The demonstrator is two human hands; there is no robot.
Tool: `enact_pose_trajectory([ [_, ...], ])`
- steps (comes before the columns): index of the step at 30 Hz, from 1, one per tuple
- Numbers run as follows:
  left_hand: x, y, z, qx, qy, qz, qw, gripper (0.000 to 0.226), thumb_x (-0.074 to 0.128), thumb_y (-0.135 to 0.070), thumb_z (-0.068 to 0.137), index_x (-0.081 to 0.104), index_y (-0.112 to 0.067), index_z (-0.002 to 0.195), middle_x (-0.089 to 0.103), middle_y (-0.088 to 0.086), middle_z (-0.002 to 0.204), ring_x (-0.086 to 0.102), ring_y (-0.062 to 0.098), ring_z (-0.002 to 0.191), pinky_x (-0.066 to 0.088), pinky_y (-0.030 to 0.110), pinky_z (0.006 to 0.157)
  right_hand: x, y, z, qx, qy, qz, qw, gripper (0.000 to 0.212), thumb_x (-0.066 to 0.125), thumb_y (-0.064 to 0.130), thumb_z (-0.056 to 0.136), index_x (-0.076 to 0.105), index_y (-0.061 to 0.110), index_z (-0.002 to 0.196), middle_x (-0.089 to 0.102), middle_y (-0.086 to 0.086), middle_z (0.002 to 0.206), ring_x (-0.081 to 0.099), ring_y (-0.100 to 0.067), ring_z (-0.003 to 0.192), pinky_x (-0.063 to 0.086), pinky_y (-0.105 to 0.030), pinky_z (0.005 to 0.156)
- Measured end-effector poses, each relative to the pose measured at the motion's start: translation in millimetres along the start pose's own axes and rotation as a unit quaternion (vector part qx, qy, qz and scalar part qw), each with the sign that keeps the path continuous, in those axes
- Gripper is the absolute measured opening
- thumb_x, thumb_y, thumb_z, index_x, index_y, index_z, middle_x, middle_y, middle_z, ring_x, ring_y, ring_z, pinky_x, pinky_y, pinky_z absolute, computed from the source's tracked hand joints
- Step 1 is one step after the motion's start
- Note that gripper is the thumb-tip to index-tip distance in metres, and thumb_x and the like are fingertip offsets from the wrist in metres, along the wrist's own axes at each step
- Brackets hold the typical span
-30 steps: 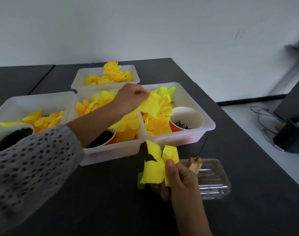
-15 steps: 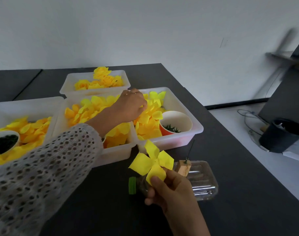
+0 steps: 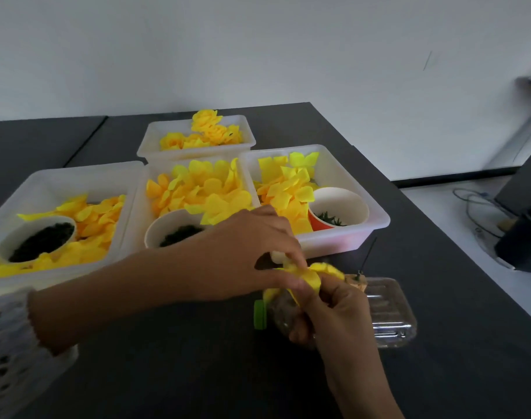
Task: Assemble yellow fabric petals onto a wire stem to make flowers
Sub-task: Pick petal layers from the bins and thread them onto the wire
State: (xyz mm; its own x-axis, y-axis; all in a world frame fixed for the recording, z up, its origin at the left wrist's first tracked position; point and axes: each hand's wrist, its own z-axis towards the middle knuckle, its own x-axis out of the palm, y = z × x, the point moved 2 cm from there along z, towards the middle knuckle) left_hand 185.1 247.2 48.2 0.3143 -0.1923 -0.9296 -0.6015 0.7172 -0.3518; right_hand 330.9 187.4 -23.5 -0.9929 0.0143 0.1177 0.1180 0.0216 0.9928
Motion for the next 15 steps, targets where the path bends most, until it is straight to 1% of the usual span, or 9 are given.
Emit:
enact_pose_trajectory([
  [2,7.5,-0.8,-1.2,-0.004,-0.005,-0.017,1.0,0.022,0.062,-0.052,0.087,0.069,-0.037,0.102,0.059,-0.017,0.102,0.047,0.006,0.103,0.043,0.036,0.086,0.1,2.2,1.5,-0.031,-0.003,-0.007,0.999,0.028,0.061,0.038,0.079,0.066,0.013,0.068,0.05,0.002,0.046,0.043,-0.005,0.04,0.037,-0.015,0.041],
  [4,10.5,-2.3,-1.8,0.001,-0.021,-0.039,0.999,0.021,0.064,-0.048,0.088,0.07,-0.035,0.103,0.059,-0.016,0.101,0.048,0.006,0.101,0.044,0.035,0.083,-2.5,4.7,3.8,-0.072,-0.013,-0.031,0.997,0.027,0.061,0.039,0.079,0.065,0.017,0.064,0.051,0.006,0.048,0.044,-0.001,0.044,0.035,-0.012,0.044],
  [5,11.3,-3.4,-1.8,0.007,-0.026,-0.034,0.999,0.021,0.062,-0.047,0.089,0.07,-0.034,0.103,0.059,-0.017,0.1,0.048,0.006,0.101,0.044,0.034,0.082,-4.2,5.8,4.9,-0.088,-0.016,-0.042,0.995,0.029,0.061,0.04,0.08,0.065,0.016,0.064,0.051,0.006,0.049,0.044,-0.001,0.045,0.035,-0.011,0.046],
  [7,12.7,-7.4,-2.1,0.017,-0.036,-0.025,0.999,0.018,0.06,-0.045,0.092,0.069,-0.032,0.102,0.058,-0.016,0.1,0.047,0.006,0.1,0.045,0.033,0.081,-7.1,6.7,6.4,-0.101,-0.019,-0.043,0.994,0.038,0.06,0.044,0.08,0.065,0.009,0.067,0.049,0.001,0.05,0.042,-0.002,0.046,0.035,-0.014,0.047],
  [10,13.8,-13.2,-1.8,0.014,-0.041,-0.02,0.999,0.022,0.06,-0.046,0.092,0.067,-0.028,0.1,0.056,-0.014,0.099,0.045,0.006,0.097,0.045,0.032,0.08,-7.5,6.7,6.5,-0.09,-0.018,-0.022,0.996,0.044,0.057,0.044,0.081,0.062,0.003,0.065,0.049,0.001,0.048,0.04,-0.003,0.043,0.034,-0.013,0.045],
  [11,14.0,-14.0,-1.4,0.01,-0.034,-0.016,0.999,0.026,0.06,-0.05,0.09,0.066,-0.027,0.1,0.056,-0.014,0.1,0.045,0.007,0.097,0.045,0.033,0.08,-6.8,4.7,5.9,-0.078,-0.017,-0.011,0.997,0.047,0.056,0.044,0.082,0.061,0.001,0.064,0.051,-0.004,0.049,0.042,-0.005,0.044,0.035,-0.015,0.045],
  [13,14.0,-14.1,-1.3,0.001,-0.016,-0.012,1.0,0.033,0.061,-0.057,0.085,0.063,-0.027,0.1,0.054,-0.015,0.099,0.045,0.007,0.097,0.045,0.033,0.08,-6.1,2.2,4.9,-0.049,-0.017,0.009,0.999,0.053,0.054,0.048,0.081,0.06,-0.002,0.064,0.056,-0.018,0.056,0.05,-0.017,0.05,0.042,-0.022,0.049],
  [14,14.1,-13.7,-1.8,-0.005,-0.007,-0.011,1.0,0.036,0.062,-0.06,0.083,0.061,-0.029,0.1,0.053,-0.016,0.099,0.045,0.005,0.097,0.045,0.033,0.08,-6.2,1.2,4.9,-0.032,-0.018,0.021,0.999,0.053,0.054,0.049,0.081,0.06,-0.001,0.064,0.059,-0.022,0.061,0.054,-0.021,0.054,0.045,-0.025,0.051],
  [15,14.1,-12.9,-2.7,-0.014,0.003,-0.019,1.0,0.039,0.063,-0.062,0.081,0.06,-0.03,0.102,0.053,-0.018,0.099,0.046,0.004,0.096,0.046,0.032,0.08,-6.5,0.2,5.3,-0.015,-0.018,0.039,0.999,0.051,0.054,0.049,0.08,0.061,0.001,0.063,0.061,-0.02,0.062,0.057,-0.022,0.057,0.048,-0.026,0.053],
])
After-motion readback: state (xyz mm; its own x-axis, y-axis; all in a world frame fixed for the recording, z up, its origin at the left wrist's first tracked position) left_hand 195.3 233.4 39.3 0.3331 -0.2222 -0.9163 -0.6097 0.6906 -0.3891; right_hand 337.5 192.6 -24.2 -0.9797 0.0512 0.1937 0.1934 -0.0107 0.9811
